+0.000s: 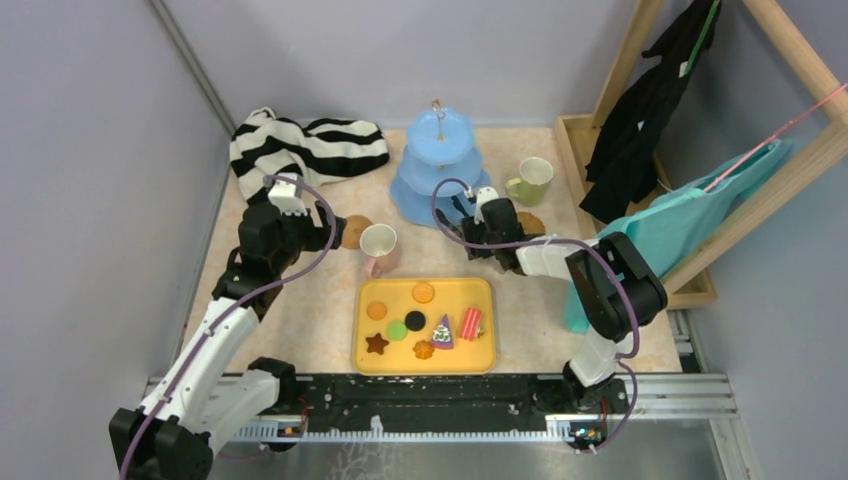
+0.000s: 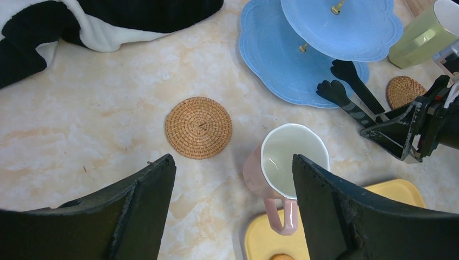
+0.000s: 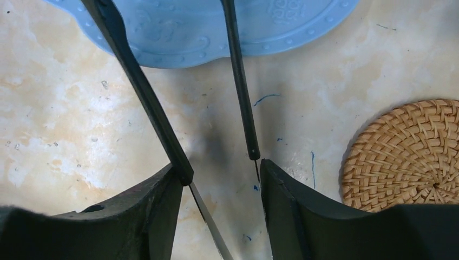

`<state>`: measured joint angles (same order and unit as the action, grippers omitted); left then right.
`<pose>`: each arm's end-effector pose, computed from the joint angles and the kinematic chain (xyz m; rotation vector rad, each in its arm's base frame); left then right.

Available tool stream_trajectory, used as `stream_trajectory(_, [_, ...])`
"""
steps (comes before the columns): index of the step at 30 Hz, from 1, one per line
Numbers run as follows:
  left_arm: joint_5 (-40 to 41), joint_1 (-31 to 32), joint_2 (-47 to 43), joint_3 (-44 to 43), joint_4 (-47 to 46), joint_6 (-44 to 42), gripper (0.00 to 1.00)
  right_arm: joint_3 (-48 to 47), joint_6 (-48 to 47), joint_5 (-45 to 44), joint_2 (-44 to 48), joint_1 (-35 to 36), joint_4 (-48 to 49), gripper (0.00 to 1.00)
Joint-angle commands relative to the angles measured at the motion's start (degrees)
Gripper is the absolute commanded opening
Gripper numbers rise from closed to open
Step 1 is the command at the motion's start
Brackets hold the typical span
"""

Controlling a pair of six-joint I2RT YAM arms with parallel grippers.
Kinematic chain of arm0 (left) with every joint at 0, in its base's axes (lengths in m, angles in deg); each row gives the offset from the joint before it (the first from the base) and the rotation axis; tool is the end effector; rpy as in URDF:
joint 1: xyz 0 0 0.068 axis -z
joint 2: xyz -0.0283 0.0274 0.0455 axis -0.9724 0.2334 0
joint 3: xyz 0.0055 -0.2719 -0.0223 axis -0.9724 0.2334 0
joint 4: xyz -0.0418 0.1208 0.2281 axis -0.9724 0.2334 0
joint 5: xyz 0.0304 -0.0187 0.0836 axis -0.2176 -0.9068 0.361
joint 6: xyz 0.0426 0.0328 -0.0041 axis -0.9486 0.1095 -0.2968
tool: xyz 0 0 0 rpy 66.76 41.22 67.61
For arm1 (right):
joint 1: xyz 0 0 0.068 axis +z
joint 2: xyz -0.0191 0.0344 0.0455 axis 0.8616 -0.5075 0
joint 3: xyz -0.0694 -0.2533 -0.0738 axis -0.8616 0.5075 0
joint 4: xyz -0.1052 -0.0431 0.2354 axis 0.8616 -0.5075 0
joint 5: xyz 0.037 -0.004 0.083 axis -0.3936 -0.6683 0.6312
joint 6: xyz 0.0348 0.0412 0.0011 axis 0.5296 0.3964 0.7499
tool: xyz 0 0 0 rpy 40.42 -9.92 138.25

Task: Serve the afternoon tea
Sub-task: Pick up the clamp from the desert table.

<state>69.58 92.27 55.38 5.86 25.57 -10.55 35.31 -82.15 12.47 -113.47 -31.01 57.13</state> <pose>0.2000 -0.0577 0.2989 0.1036 1.8963 -0.3481 0.2956 0.1588 0.1494 -0.4360 2.2543 0.2634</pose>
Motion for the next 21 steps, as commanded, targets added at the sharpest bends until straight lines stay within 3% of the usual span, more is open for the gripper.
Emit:
stream_trajectory(1, [0.31,0.39,-0.67,0.48,-1.40,-0.40,0.85,1.33,0.17,1.33,1.40,0.43,2.83,0.52])
stream_trajectory(9, [0.39,0.40,-1.04,0.54,-1.45,0.11,0.85,1.47,0.13,1.94,5.78,0.81,1.81,0.40])
stream_trajectory(21, [0.64,0.40,-1.36,0.62,-1.79,0.05,0.85,-0.08,0.02,0.79,7.66,1.65,-1.92,0.37])
